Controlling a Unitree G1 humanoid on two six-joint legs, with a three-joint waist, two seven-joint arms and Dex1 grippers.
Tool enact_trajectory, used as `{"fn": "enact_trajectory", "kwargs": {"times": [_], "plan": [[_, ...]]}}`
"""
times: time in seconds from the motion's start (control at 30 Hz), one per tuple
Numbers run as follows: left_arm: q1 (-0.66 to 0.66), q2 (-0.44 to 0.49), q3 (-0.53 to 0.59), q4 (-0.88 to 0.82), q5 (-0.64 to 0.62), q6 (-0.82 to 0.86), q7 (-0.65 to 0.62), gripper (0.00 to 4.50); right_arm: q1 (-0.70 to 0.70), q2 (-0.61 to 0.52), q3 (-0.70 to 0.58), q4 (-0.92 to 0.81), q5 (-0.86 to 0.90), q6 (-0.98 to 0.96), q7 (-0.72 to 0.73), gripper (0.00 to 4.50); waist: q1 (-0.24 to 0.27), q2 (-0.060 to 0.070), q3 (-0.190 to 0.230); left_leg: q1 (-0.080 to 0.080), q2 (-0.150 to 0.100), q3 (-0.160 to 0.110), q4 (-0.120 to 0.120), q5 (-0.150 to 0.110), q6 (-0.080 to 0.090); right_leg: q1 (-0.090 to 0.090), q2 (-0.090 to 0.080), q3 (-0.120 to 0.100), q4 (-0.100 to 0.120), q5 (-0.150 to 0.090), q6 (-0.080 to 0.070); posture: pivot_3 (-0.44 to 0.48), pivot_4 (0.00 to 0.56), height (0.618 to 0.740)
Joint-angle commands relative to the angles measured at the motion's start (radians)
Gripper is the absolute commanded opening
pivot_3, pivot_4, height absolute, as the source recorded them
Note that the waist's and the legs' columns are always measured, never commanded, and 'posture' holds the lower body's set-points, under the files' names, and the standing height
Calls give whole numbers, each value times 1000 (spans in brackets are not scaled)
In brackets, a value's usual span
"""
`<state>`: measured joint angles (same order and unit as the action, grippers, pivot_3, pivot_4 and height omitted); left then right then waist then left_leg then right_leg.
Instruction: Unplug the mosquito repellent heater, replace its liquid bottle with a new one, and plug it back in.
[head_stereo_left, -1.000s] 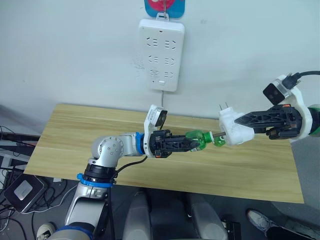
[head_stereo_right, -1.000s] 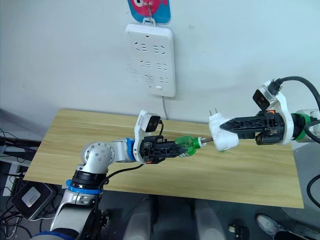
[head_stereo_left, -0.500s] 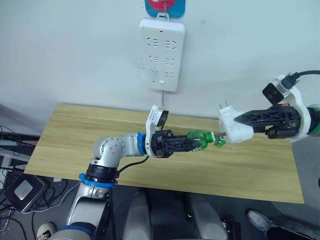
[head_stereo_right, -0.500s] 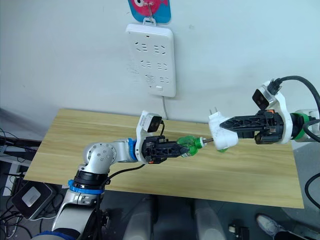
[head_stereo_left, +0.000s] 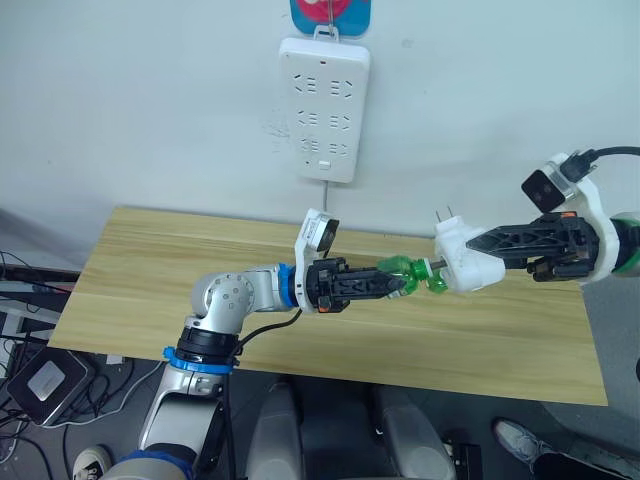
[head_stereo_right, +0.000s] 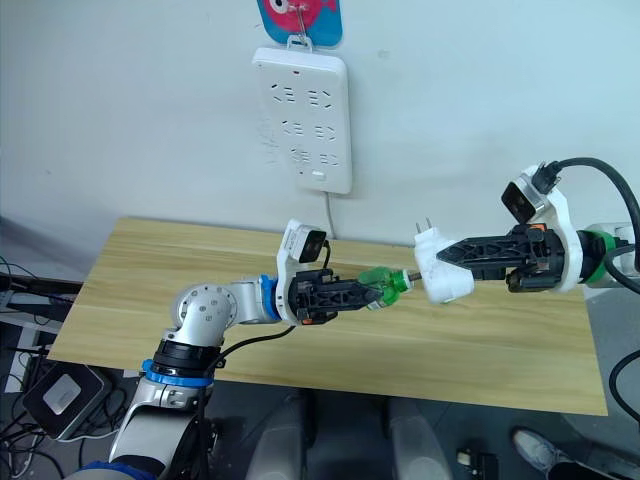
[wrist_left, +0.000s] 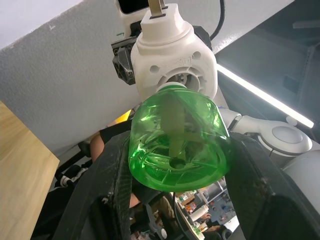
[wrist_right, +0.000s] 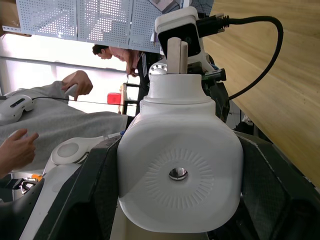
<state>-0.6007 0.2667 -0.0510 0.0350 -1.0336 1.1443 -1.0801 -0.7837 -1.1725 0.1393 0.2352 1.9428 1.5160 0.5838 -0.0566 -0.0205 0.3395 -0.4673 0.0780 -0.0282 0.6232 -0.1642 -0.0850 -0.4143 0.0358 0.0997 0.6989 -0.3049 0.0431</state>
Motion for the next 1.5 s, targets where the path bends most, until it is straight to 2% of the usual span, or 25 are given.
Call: {"fn": "enact_trajectory", "kwargs": {"times": [0.03, 0.4, 0.73, 1.0, 1.5], "plan": [[2, -13, -8, -72, -32, 12, -7, 2239, -10, 0, -30, -28, 29, 0, -5, 2945, 0, 0, 0, 0, 0, 0, 0, 0, 0, 0, 0, 0, 0, 0, 0, -101, 336, 740], [8, -14, 2, -88, -33, 21, 11, 2239, -8, 16, -38, -18, 29, -2, -25, 2945, 0, 0, 0, 0, 0, 0, 2, 0, 0, 0, 0, 0, 0, 1, 2, -94, 332, 740], [-30, -57, -7, -39, 16, -22, 38, 2239, -9, 18, -36, -55, 29, 0, 1, 2945, 1, 0, 0, 0, 0, 0, 2, 0, 0, 1, 0, 0, 0, 1, 2, -92, 329, 740], [-29, -27, 4, -34, 27, -13, 10, 2239, 3, 20, -53, -42, 29, -12, -30, 2945, 0, 0, 0, -1, 0, 0, 2, 0, 1, 1, 0, 0, 0, 1, 2, -99, 331, 740], [-36, -29, 22, -38, 18, -7, 23, 2239, 16, 37, -81, -35, 29, -12, -68, 2945, 0, 0, 0, -1, 0, 0, 2, 0, 1, 1, 0, 0, 0, 1, 2, -96, 333, 740]]}}
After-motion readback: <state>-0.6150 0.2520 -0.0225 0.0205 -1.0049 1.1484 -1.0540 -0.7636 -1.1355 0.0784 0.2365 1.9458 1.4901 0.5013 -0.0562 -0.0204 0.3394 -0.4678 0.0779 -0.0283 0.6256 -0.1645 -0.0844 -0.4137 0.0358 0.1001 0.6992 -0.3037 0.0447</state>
